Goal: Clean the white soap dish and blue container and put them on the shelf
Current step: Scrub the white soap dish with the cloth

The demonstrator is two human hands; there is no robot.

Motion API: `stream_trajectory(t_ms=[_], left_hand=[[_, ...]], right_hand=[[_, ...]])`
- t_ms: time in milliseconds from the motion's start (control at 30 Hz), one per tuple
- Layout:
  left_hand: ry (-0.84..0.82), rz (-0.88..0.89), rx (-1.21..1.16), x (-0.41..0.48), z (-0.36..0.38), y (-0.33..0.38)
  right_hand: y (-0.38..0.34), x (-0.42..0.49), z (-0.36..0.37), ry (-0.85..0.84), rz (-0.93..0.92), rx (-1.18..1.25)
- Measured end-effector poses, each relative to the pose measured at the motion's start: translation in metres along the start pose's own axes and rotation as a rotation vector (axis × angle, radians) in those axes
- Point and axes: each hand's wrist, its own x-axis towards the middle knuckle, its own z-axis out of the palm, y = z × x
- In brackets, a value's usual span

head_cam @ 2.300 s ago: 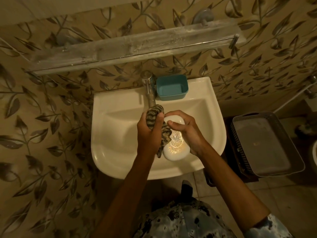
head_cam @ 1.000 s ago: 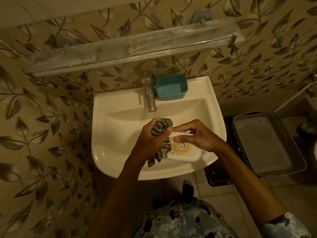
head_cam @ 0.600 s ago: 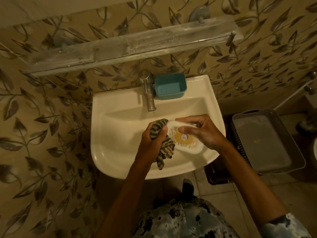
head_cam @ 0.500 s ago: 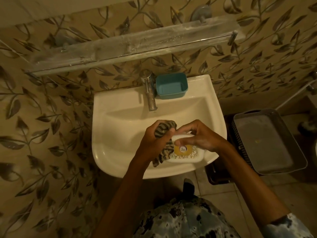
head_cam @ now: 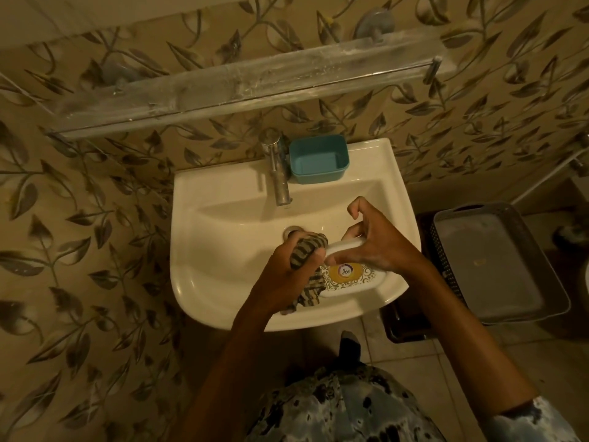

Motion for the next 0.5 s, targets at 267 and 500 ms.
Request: stream_trajectory(t_ms=[267,500], left_hand=[[-0.001,0.199,0.238,0.005,0.002,0.011],[0.169,0.136,0.027,-0.005,-0.002,-0.002]], right_hand=[[-0.009,0.003,0.005,-0.016,-0.050,-0.068],[-0.011,0.002,0.002,0.104,-0.032,0.093]])
